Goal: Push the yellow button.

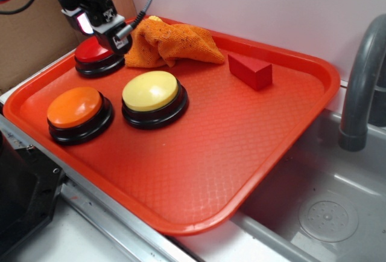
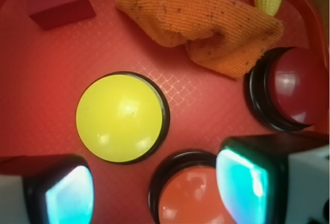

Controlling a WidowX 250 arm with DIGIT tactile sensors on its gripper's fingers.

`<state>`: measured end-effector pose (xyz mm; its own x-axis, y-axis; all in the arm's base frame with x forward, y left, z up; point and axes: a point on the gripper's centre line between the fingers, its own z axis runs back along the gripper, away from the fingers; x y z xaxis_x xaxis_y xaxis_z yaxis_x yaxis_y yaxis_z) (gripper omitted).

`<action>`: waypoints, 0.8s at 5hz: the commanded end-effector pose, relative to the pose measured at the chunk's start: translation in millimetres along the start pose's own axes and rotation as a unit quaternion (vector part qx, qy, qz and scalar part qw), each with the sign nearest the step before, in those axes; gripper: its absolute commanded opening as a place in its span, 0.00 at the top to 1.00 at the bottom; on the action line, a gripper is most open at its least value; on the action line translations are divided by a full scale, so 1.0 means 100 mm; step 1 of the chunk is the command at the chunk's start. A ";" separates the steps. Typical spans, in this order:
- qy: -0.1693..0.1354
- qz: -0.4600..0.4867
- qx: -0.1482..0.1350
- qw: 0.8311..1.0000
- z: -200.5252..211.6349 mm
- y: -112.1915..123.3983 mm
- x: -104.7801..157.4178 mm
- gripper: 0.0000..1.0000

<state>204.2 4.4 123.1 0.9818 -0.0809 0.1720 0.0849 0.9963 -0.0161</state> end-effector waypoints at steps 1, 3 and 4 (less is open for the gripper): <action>-0.046 0.000 0.006 0.999 0.28 0.03 0.15 0.00; -0.060 -0.007 0.037 0.998 0.40 0.04 0.18 0.00; -0.073 -0.005 0.033 0.997 0.41 0.05 0.16 0.00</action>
